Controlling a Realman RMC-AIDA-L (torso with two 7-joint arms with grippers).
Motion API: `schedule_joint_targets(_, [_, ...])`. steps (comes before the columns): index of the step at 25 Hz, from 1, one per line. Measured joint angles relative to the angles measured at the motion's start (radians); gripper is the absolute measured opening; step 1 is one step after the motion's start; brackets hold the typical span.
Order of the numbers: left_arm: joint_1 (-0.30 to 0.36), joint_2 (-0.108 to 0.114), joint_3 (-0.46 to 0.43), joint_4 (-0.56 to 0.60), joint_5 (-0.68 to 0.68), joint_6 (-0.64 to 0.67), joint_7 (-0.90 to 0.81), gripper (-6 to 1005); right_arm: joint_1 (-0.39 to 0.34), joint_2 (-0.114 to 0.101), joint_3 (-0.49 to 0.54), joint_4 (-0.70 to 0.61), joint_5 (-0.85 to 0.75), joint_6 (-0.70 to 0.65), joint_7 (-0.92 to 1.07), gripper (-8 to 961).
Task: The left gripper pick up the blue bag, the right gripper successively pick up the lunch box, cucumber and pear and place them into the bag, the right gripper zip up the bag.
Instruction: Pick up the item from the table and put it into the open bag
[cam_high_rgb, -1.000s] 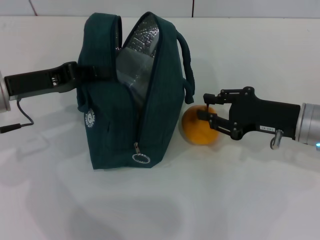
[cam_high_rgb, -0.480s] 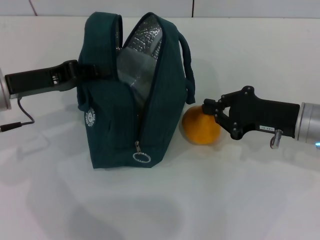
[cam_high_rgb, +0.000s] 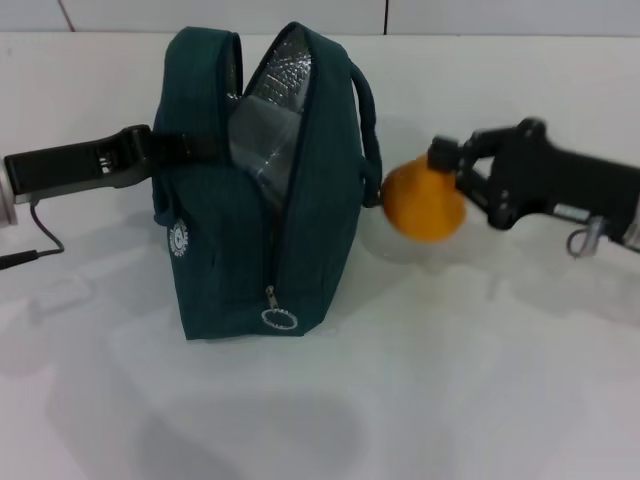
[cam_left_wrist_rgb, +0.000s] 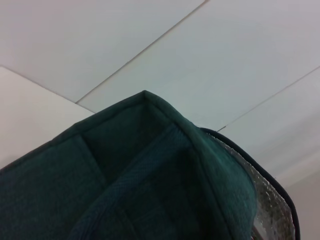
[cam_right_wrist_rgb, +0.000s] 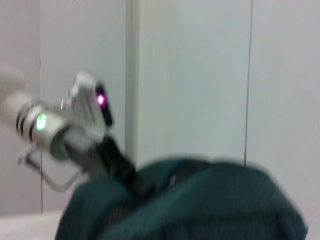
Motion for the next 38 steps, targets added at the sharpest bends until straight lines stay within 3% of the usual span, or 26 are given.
schedule_joint_targets(7, [0.000, -0.001, 0.001, 0.000, -0.036, 0.026, 0.003, 37, 0.010, 0.002, 0.168, -0.027, 0.021, -0.175, 0.007, 31])
schedule_joint_targets(11, [-0.002, -0.002, 0.005, 0.000, -0.050, 0.032, 0.004, 37, 0.043, 0.003, 0.177, -0.030, 0.080, -0.200, 0.008, 32])
schedule_joint_targets(20, [-0.017, -0.011, 0.009, 0.000, -0.052, 0.033, 0.004, 36, 0.225, 0.014, 0.169, 0.020, 0.135, -0.172, -0.002, 32])
schedule_joint_targets(27, [-0.016, -0.015, 0.009, 0.000, -0.051, 0.033, 0.014, 36, 0.333, 0.015, 0.103, 0.123, 0.174, -0.121, -0.006, 32])
schedule_joint_targets(38, [-0.018, -0.017, 0.003, 0.000, -0.052, 0.033, 0.015, 36, 0.301, 0.015, -0.082, 0.132, 0.222, -0.035, -0.014, 31])
